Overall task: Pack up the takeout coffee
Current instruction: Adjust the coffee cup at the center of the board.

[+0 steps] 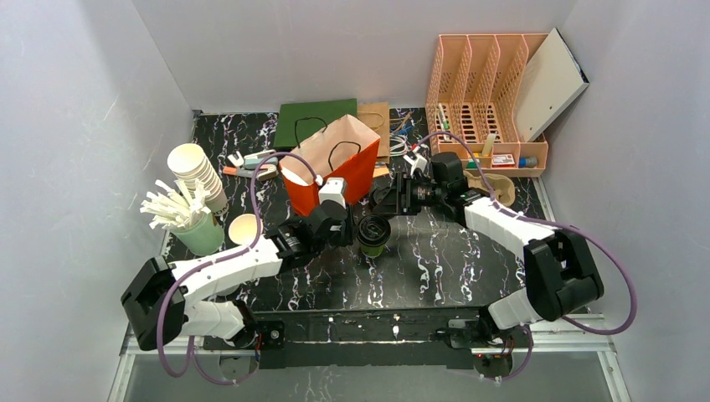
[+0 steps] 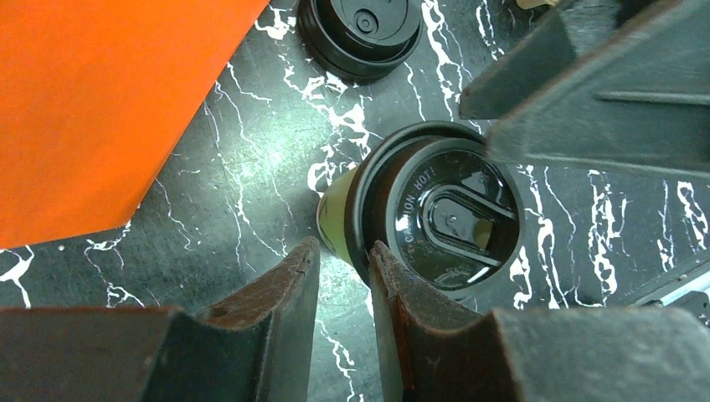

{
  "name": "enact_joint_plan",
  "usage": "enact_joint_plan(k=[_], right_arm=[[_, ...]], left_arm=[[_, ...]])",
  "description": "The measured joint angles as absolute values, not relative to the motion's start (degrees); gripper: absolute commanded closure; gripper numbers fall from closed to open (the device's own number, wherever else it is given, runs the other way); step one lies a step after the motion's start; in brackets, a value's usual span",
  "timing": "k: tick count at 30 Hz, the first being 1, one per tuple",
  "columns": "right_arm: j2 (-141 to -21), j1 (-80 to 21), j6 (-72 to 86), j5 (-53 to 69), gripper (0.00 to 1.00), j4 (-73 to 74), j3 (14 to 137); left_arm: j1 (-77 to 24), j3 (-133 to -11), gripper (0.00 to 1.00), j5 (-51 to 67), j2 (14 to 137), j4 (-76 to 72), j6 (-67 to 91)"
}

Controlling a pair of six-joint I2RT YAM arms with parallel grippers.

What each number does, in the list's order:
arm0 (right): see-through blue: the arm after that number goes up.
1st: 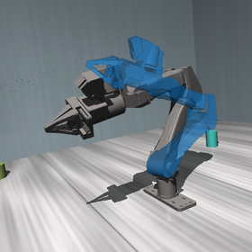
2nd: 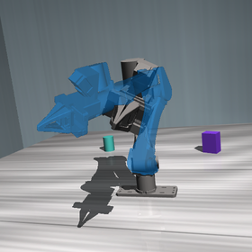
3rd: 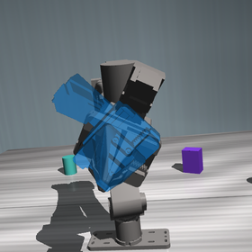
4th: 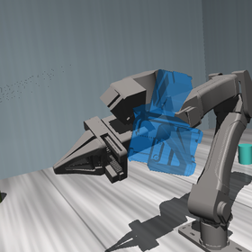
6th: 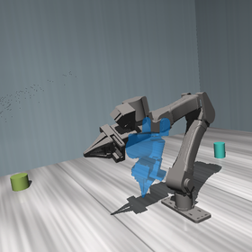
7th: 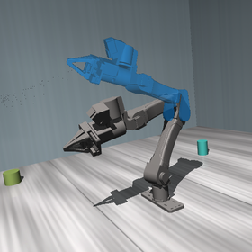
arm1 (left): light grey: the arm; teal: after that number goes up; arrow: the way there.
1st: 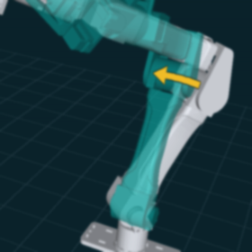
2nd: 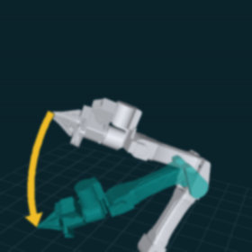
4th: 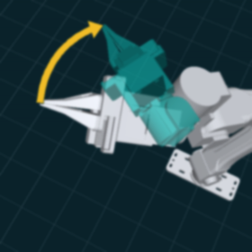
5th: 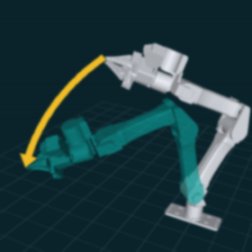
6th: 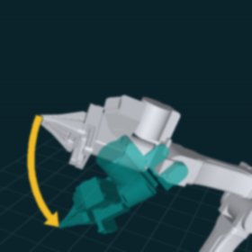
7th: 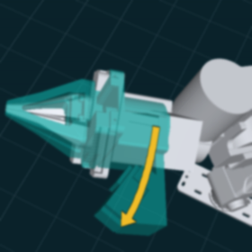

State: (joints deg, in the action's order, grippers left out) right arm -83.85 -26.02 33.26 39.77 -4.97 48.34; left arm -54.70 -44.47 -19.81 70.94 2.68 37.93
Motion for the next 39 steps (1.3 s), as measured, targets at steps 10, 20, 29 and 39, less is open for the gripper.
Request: enact_joint_plan(k=[10, 20, 29, 39], right_arm=[[-76.09, -26.3, 34.3, 37.69, 0.37, -2.31, 46.04], [-72.99, -26.41, 35.86, 35.48, 0.39, 1.72, 44.64], [-67.44, -28.12, 38.85, 32.95, 0.39, 3.95, 43.0], [-63.7, -28.62, 39.92, 27.92, 0.39, 10.33, 42.54]], left_arm=[[-53.12, -45.82, 0.74, -18.74, 75.11, -0.32, 35.83], [-51.94, -48.99, 0.74, -17.96, 79.53, -2.39, 32.45], [-51.35, -53.41, 0.74, -14.39, 86.52, -6.98, 28.84], [-51.33, -55.24, 0.74, -11.18, 89.91, -8.99, 26.11]])
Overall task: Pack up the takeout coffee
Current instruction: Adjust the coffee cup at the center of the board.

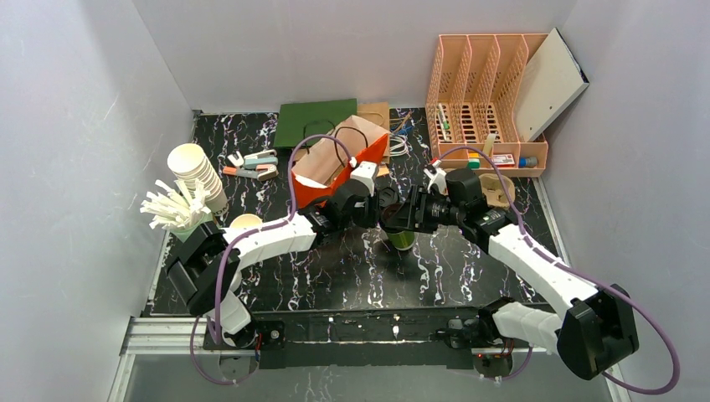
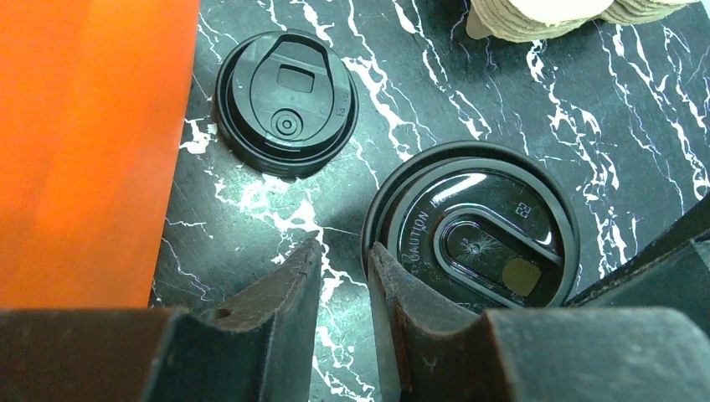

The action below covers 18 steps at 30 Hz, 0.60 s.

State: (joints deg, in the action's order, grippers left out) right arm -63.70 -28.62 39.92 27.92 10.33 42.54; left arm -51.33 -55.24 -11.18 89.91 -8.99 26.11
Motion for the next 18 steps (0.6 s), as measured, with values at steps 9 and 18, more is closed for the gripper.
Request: enact_joint_plan(k=[9, 18], right_arm=[[-61.17, -28.62, 38.41, 22.41, 0.42, 14.72, 42.83], [-58.26, -28.58, 37.1, 16.86, 0.49, 19.18, 44.1]], left_arm=[[-51.33, -55.24, 0.72, -8.32, 88.6, -8.97, 25.15], [-51.33, -55.33, 0.71, -5.23, 87.53, -8.84, 25.06]])
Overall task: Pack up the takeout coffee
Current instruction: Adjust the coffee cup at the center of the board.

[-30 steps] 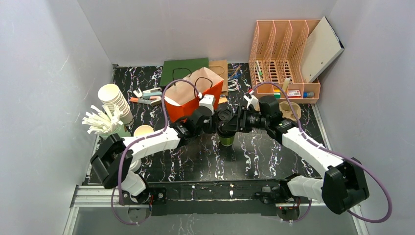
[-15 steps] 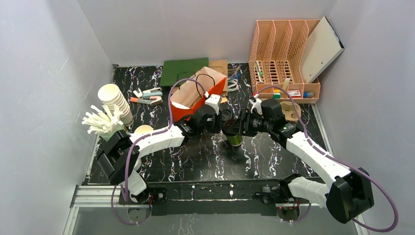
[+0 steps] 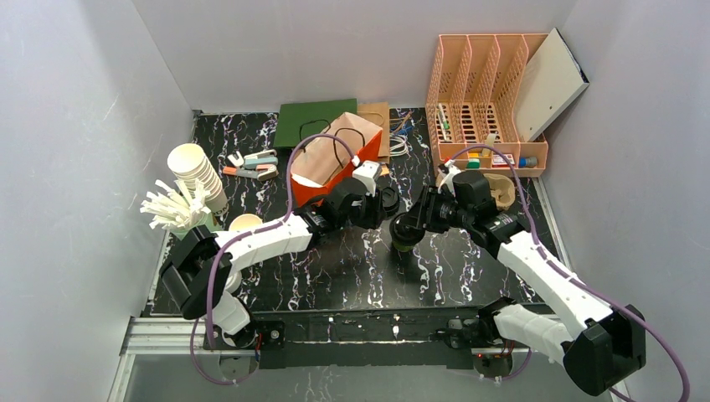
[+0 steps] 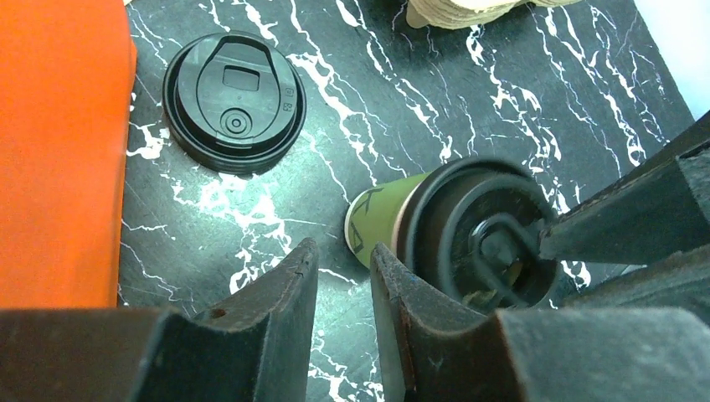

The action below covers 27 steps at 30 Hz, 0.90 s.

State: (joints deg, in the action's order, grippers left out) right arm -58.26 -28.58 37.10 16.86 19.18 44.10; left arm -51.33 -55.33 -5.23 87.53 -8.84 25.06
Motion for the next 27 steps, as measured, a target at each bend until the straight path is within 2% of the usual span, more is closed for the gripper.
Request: enact_joint_plan(k=[15, 20, 27], right_arm=[[-59.9, -24.23, 32.21, 9.21, 0.47, 24.03, 48.03], [-61.67, -18.63, 30.3, 11.86, 0.48, 24.01, 48.14], [-62.04, -11.99, 30.11, 20.88, 0.57, 21.23, 46.48]], left_arm=[[-53.74, -56.62, 0.72, -6.59, 82.04, -3.46, 29.69], [-58.85, -55.0, 0.75, -11.05, 78.46, -1.83, 31.7], [-64.18, -46.78, 0.81, -17.28, 76.95, -4.56, 37.15]])
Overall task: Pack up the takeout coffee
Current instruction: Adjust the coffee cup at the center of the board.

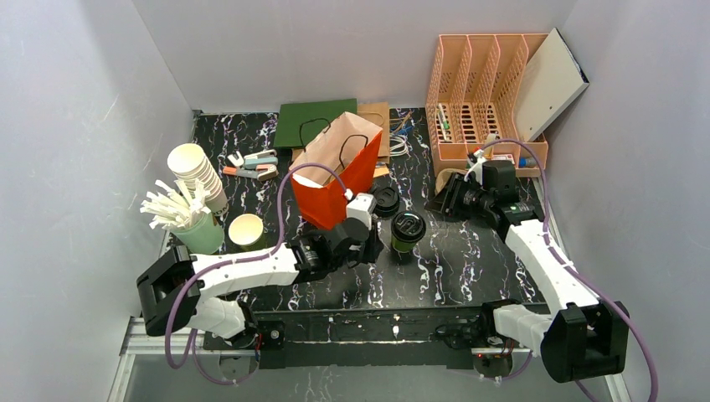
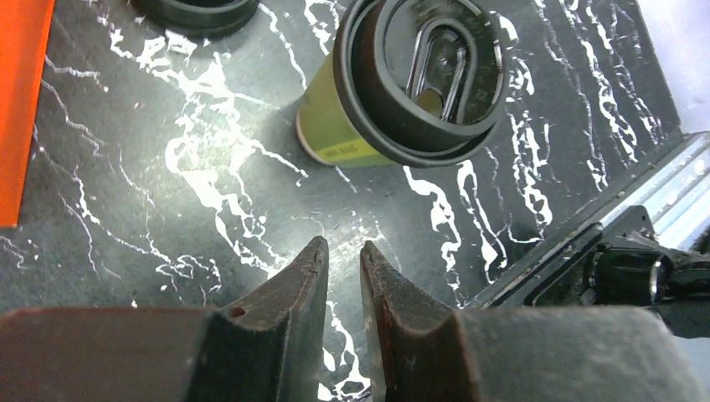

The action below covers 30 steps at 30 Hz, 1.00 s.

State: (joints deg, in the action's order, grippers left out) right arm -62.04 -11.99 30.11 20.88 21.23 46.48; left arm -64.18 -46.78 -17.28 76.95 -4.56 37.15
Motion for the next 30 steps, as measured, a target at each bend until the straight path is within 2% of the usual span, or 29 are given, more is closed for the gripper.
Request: enact_joint_plan(k=[4, 16, 19, 26, 30], right_arm=[[-62.13, -9.34, 30.46, 25.5, 0.6, 19.75, 43.81], [-61.01, -7.49, 31.0, 31.2, 0.59, 18.61, 39.97], [-59.42, -7.44, 31.16, 31.38, 0.59, 18.65, 38.65], [-57.47, -7.33, 31.38, 31.73, 0.52, 18.44, 36.8], [-58.5, -7.25, 31.09, 32.12, 0.42, 17.34, 36.97]], left_arm=[[-64.66, -42.61, 0.83, -18.92, 77.21, -8.29, 40.18], [-62.11, -41.74, 0.83, -19.31, 78.17, -15.03, 44.25], [-60.58, -41.74, 0.79, -19.05, 78.17, -15.75, 44.03], [-60.16, -42.46, 0.76, -17.89, 78.17, -16.32, 43.13], [-60.16, -42.44, 0.75, -16.36, 78.22, -17.82, 45.04]])
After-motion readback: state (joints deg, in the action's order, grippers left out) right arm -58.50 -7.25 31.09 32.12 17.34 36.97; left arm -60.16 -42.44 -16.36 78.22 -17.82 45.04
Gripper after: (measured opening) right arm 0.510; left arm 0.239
